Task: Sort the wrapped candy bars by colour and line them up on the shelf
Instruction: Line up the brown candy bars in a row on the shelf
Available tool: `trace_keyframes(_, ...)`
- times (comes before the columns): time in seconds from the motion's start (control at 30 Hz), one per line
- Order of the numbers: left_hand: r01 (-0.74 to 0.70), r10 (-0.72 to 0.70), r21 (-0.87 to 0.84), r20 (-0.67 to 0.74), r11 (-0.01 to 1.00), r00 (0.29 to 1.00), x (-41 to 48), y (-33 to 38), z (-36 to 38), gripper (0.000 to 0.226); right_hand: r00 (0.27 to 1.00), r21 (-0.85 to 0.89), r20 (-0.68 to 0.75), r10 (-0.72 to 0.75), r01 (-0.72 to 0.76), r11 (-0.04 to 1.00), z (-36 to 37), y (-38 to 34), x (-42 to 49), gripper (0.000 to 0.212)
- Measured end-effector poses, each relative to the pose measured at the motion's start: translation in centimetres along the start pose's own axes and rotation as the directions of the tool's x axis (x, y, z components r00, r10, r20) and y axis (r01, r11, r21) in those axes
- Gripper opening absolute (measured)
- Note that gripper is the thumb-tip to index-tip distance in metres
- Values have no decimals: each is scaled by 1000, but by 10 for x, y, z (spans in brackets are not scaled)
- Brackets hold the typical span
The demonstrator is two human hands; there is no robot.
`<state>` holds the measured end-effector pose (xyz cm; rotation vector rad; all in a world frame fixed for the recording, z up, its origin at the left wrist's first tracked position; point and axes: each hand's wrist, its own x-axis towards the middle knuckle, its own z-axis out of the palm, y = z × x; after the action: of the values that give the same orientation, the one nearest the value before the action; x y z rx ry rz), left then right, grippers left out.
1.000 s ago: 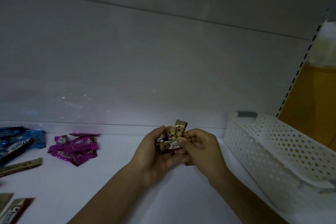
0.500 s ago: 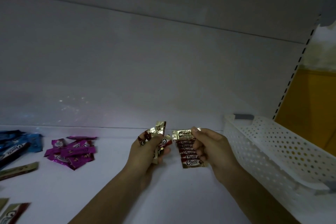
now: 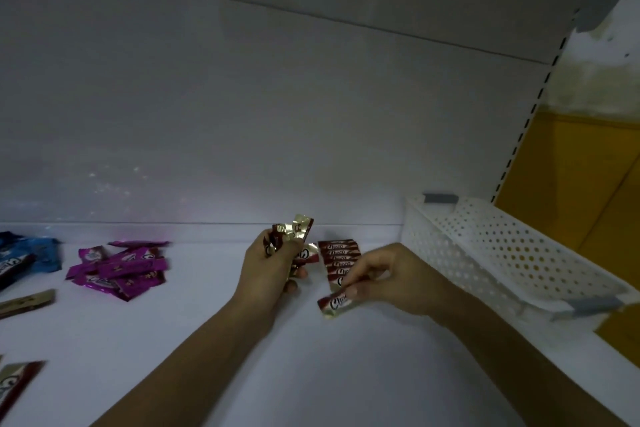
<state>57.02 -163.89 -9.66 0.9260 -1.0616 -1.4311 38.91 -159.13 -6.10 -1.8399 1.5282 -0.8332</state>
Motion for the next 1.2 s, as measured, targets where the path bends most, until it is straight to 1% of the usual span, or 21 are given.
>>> trace_keyframes(0.03,-5,5,16,1,1000,1000,0,-1,1,5,1000,-78,5,-6,6,997,1,7,-5,10)
trace_keyframes(0.13,-28,28,59,-2,998,1000,2,-4,1,9,993,-266,-119,-20,-12,964,1,27,-11,9)
trace_keyframes(0.2,-37,37,88,-2,995,999,2,-5,0,10,983,-342,-175,-62,-2,940,0,31,-9,8)
trace_keyframes(0.3,-43,43,100,-1,994,999,1,-6,0,9,970,-411,-221,-101,1,912,5,31,-3,8)
trace_keyframes(0.5,-57,52,142,41,988,998,0,-6,2,9,958,-469,-268,-105,-34,883,11,28,7,8)
trace_keyframes(0.6,-68,53,156,95,985,994,-3,-4,0,11,958,-505,-265,-109,-41,862,12,31,7,7)
trace_keyframes(0.63,-72,50,164,130,984,990,-4,-3,0,10,951,-510,-286,-121,-44,859,13,32,7,7)
trace_keyframes(0.67,-82,51,178,171,981,984,-5,-2,0,9,935,-469,-325,-142,-29,883,14,32,6,8)
trace_keyframes(0.7,-98,55,195,214,976,975,-6,-1,0,9,919,-332,-372,-130,-1,943,16,28,5,11)
trace_keyframes(0.73,-121,63,212,261,970,963,-8,1,0,11,914,-116,-395,-90,48,992,18,23,4,13)
trace_keyframes(0.77,-149,75,222,310,964,948,-11,3,1,12,925,101,-378,-41,86,991,20,17,3,18)
trace_keyframes(0.8,-177,91,220,354,959,931,-13,4,1,11,937,252,-349,-21,115,961,22,12,2,21)
trace_keyframes(0.83,-200,105,213,390,956,915,-15,5,3,11,943,301,-332,-25,131,945,23,9,2,18)
trace_keyframes(0.87,-214,112,212,412,954,904,-16,6,3,12,946,320,-323,-34,143,937,23,7,2,11)
trace_keyframes(0.9,-218,113,210,420,953,901,-17,6,4,14,944,324,-329,-34,146,935,23,5,1,10)
trace_keyframes(0.93,-213,114,203,414,956,903,-17,6,5,16,939,334,-345,-14,136,933,22,5,1,13)
trace_keyframes(1.0,-193,108,198,377,961,920,-15,5,4,18,938,409,-344,50,102,907,19,9,0,16)
trace_keyframes(1.07,-175,92,231,332,957,939,-12,2,2,17,945,515,-311,99,80,854,16,12,-2,17)
trace_keyframes(1.13,-140,75,227,272,964,959,-7,-1,0,14,949,590,-296,108,93,802,12,14,-1,18)
trace_keyframes(1.2,-101,61,178,215,979,975,-4,-3,-1,10,956,667,-273,107,108,737,8,14,0,26)
